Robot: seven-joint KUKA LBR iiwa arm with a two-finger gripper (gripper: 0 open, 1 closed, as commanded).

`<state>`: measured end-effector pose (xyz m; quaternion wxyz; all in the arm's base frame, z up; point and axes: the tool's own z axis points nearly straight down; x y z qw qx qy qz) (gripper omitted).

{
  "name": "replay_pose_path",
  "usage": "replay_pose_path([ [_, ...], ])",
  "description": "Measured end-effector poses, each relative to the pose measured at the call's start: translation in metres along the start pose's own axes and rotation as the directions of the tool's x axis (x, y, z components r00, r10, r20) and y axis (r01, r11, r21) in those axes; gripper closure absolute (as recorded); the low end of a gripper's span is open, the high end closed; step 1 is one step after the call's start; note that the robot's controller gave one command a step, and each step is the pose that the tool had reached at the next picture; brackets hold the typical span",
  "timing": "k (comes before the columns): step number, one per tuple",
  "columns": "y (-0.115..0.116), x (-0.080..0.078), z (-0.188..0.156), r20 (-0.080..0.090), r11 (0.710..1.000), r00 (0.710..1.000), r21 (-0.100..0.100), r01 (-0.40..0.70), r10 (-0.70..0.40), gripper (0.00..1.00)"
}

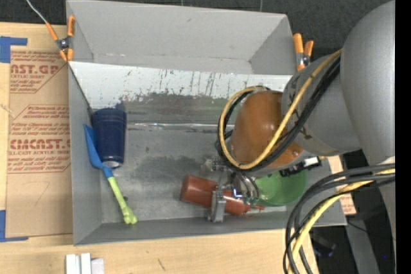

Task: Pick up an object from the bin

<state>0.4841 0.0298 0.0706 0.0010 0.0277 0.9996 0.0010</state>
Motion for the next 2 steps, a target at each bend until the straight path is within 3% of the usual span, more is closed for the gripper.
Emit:
replay_pose_path([
  [1, -0.001, 0.0, -0.051, 0.0, 0.985, 0.985, 0.001, 0.17, -0.17, 0.0],
  [2, 0.001, -0.001, 0.0, 0.006, 1.0, 1.0, -0.002, -0.001, 0.001, 0.0],
])
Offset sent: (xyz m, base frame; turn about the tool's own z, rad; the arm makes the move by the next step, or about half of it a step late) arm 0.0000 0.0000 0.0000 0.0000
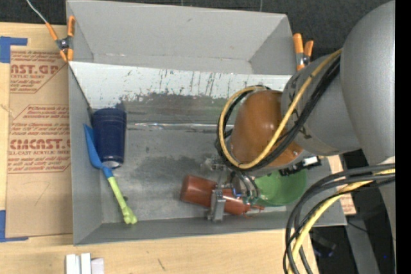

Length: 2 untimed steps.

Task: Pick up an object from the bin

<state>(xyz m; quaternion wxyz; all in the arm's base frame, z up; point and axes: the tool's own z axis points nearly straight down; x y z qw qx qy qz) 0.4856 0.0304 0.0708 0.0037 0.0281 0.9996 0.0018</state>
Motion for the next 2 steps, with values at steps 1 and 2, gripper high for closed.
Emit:
replay_pose_path([
  [1, 0.017, 0.001, 0.0, 0.003, 0.997, 0.997, 0.003, 0.082, -0.082, 0.0],
  [2, 0.001, 0.001, 0.001, -0.002, 1.0, 1.0, -0.001, 0.001, -0.001, 1.0],
])
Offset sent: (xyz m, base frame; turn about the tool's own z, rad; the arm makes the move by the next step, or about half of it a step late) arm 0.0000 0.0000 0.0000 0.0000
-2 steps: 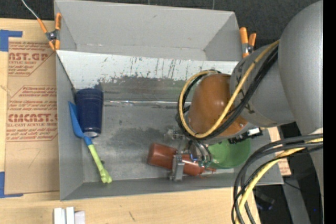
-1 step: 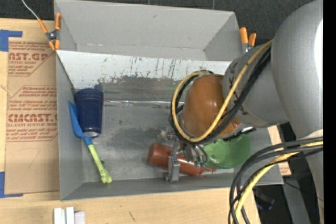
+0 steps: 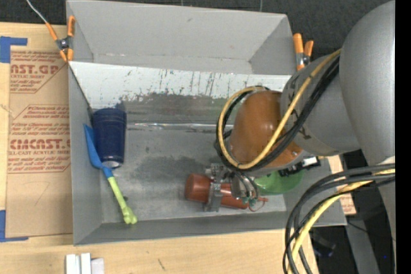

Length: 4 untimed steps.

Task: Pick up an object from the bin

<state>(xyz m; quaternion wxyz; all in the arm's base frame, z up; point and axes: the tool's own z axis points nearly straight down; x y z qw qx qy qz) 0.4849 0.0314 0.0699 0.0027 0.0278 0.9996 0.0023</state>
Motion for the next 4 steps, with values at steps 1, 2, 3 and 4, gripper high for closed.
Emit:
replay_pose_path([
  [1, 0.0, 0.0, 0.0, 0.0, 1.0, 1.0, 0.0, 0.0, 0.0, 1.0],
  [2, 0.0, 0.0, -0.001, 0.001, 1.0, 1.0, 0.0, 0.0, 0.0, 1.0],
  [3, 0.0, 0.001, -0.007, -0.003, 1.0, 1.0, 0.0, 0.001, -0.001, 1.0],
  [4, 0.001, 0.001, -0.016, -0.002, 1.0, 1.0, -0.001, 0.001, -0.001, 1.0],
])
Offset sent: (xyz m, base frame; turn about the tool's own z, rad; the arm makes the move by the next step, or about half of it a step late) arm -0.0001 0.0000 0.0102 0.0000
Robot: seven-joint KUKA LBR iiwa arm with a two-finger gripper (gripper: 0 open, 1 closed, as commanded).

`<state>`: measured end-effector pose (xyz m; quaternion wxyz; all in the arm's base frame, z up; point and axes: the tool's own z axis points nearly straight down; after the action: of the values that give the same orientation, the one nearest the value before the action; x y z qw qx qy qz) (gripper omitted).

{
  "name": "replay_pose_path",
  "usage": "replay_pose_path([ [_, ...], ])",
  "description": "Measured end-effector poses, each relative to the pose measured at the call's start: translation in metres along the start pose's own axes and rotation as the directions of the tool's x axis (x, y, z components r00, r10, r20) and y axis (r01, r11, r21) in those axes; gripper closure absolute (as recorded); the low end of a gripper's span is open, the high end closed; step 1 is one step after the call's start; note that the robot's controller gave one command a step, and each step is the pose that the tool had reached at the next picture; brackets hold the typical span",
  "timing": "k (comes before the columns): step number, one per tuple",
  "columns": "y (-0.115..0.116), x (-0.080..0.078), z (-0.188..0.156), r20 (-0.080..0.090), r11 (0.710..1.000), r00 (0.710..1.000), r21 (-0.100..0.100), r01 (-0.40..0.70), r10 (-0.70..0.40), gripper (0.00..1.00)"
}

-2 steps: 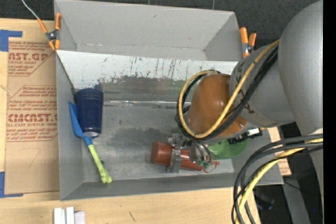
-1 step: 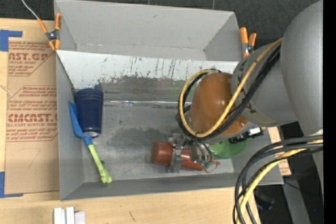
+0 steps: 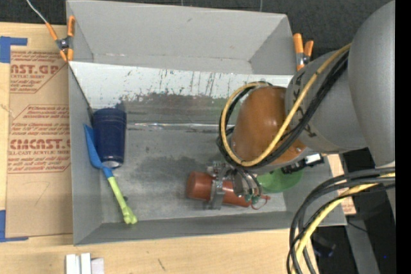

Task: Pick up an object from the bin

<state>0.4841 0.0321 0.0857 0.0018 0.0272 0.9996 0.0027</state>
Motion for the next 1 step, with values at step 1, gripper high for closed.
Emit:
replay_pose_path([
  [1, 0.0003, -0.0007, -0.0045, 0.002, 1.0, 1.0, 0.0, 0.0, 0.0, 1.0],
])
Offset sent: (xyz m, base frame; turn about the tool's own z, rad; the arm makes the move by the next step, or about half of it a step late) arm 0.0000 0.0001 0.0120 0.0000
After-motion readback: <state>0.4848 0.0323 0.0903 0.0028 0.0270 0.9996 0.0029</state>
